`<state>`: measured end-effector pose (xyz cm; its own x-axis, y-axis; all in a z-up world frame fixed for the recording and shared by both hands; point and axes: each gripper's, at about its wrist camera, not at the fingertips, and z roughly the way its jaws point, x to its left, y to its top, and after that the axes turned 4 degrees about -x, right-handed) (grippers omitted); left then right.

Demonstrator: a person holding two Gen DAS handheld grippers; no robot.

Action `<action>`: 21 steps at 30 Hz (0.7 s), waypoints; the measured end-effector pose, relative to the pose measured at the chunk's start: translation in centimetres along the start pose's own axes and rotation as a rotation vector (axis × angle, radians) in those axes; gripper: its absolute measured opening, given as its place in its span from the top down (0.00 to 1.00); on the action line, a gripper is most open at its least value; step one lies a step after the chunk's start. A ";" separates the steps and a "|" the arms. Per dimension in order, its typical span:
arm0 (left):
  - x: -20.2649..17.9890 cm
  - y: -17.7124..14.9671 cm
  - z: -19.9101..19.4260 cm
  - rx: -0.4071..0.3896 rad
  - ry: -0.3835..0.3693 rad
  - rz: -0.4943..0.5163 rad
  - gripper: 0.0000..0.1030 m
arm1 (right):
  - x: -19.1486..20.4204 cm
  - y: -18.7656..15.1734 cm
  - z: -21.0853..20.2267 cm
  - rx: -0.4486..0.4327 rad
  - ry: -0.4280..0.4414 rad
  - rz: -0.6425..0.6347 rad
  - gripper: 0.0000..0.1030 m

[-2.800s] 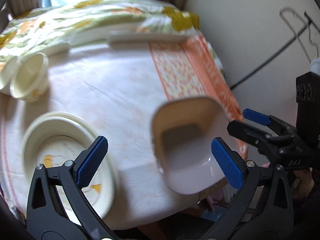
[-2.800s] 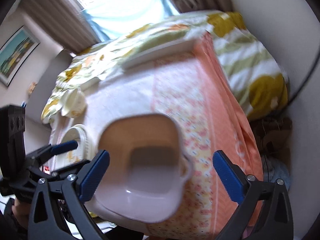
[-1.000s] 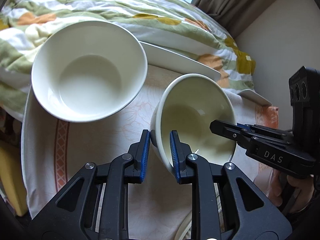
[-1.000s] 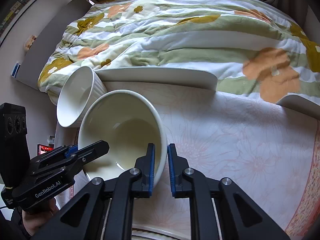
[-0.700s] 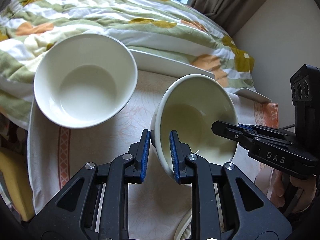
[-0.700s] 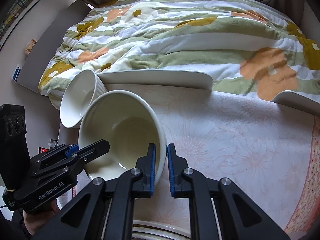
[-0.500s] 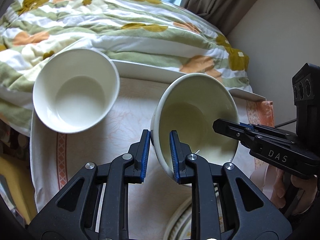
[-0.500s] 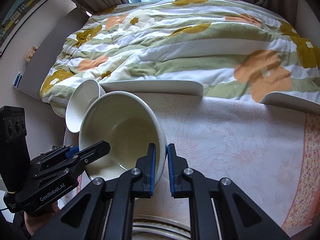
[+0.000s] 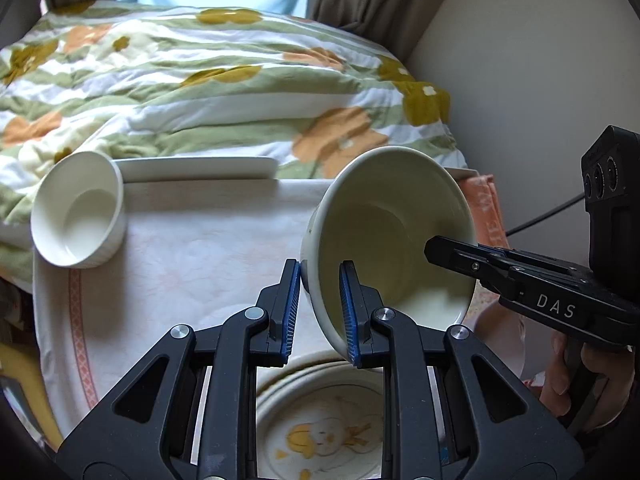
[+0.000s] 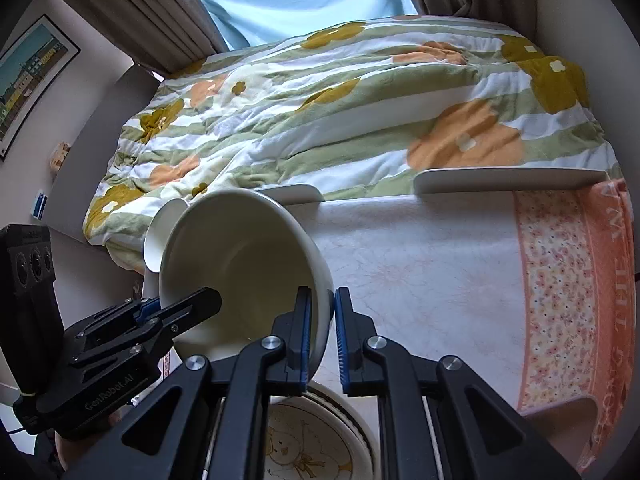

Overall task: Organize plates and bowls
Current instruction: 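Lift the cream bowl with both grippers and carry it over the pink dish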

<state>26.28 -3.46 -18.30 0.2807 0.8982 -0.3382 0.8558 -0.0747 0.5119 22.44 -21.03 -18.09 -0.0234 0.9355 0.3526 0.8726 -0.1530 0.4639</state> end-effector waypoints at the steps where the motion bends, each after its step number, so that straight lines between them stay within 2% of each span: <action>1: -1.1 -0.1 0.1 0.000 -0.005 0.009 0.83 | -0.7 -0.2 -0.7 -0.008 -0.001 0.007 0.89; 14: -14.8 -3.3 1.4 0.010 -0.065 0.113 0.83 | -10.6 -4.7 -9.2 -0.064 -0.037 0.106 0.89; 21: -19.3 -6.4 2.5 0.041 -0.074 0.130 0.83 | -14.6 -7.2 -11.8 -0.057 -0.049 0.131 0.89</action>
<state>16.47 -21.41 -16.99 0.4204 0.8455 -0.3293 0.8269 -0.2076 0.5227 10.72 -37.29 -17.03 0.1138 0.9207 0.3734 0.8374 -0.2911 0.4626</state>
